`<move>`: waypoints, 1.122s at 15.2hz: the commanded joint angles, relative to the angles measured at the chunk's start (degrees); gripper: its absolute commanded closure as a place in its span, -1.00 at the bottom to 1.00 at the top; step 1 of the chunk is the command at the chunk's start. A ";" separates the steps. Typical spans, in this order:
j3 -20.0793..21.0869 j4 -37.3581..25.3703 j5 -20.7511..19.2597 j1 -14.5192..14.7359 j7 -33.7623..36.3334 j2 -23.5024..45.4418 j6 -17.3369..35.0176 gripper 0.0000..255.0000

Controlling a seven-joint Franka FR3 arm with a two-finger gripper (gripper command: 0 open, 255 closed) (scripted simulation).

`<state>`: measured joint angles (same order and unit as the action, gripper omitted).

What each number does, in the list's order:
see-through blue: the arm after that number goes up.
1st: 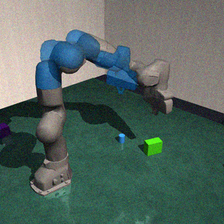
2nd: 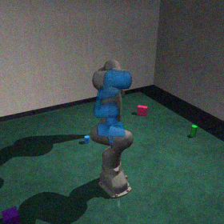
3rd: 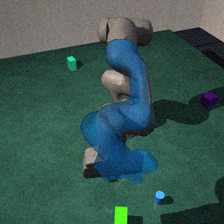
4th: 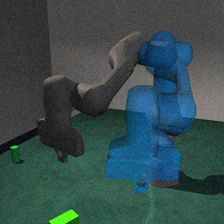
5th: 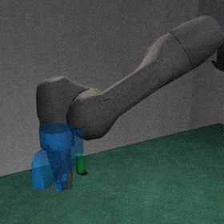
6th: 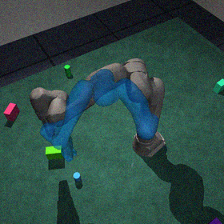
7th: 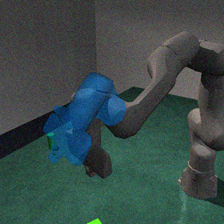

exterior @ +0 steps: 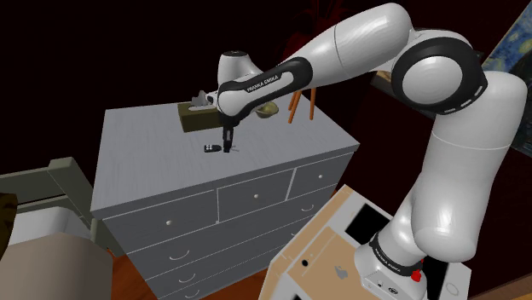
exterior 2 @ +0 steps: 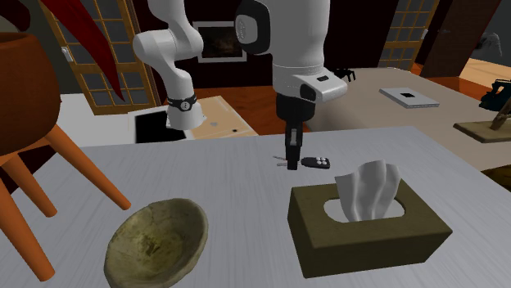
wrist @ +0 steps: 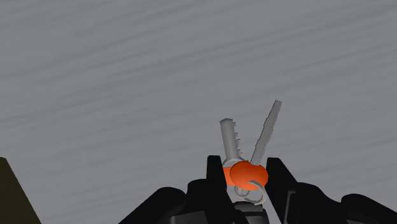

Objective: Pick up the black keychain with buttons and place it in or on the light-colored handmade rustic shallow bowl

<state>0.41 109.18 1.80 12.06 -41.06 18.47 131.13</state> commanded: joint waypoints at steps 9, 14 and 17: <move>-0.05 -2.69 -0.11 -0.02 0.18 -3.20 -5.96 1.00; -0.07 -4.66 -0.16 -0.03 0.27 -4.65 -9.38 1.00; -0.07 -6.01 -0.19 -0.03 0.33 -5.40 -11.47 1.00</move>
<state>0.36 104.03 1.62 12.07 -40.70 13.17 120.62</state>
